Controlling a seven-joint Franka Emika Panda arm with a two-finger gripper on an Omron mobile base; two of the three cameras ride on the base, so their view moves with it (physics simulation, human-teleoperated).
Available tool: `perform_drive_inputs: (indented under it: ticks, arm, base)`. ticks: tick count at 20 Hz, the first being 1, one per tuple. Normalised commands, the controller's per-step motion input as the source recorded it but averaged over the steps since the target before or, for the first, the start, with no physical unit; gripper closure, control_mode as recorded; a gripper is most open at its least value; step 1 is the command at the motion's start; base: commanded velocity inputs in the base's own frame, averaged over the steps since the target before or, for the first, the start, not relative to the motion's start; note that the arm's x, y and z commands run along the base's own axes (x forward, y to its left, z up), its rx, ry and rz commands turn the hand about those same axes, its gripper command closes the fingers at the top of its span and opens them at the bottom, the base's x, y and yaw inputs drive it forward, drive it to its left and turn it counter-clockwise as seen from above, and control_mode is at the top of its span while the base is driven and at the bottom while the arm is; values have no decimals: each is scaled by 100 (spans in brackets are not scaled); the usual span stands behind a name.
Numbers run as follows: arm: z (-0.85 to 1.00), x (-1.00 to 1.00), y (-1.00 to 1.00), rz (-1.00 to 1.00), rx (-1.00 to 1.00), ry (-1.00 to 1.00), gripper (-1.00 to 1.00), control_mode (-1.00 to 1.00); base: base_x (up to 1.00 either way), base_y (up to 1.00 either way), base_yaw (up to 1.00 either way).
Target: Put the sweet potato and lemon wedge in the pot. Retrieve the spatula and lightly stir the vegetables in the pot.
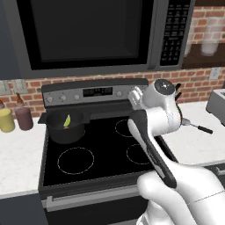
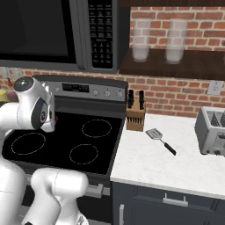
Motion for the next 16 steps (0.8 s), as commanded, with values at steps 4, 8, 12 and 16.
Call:
perform_drive_inputs:
  ticks: [4,8,12,16]
  arm:
    - [0,0,-100,-56,9,21,-100,-100]
    - [0,0,-100,-48,10,16,-100,-100]
    - [0,0,-100,-39,17,9,-100,-100]
    - [-3,-1,-100,-31,20,1,-100,-100]
  base:
    - [0,0,0]
    - [0,0,0]
    - [0,0,0]
    - [0,0,0]
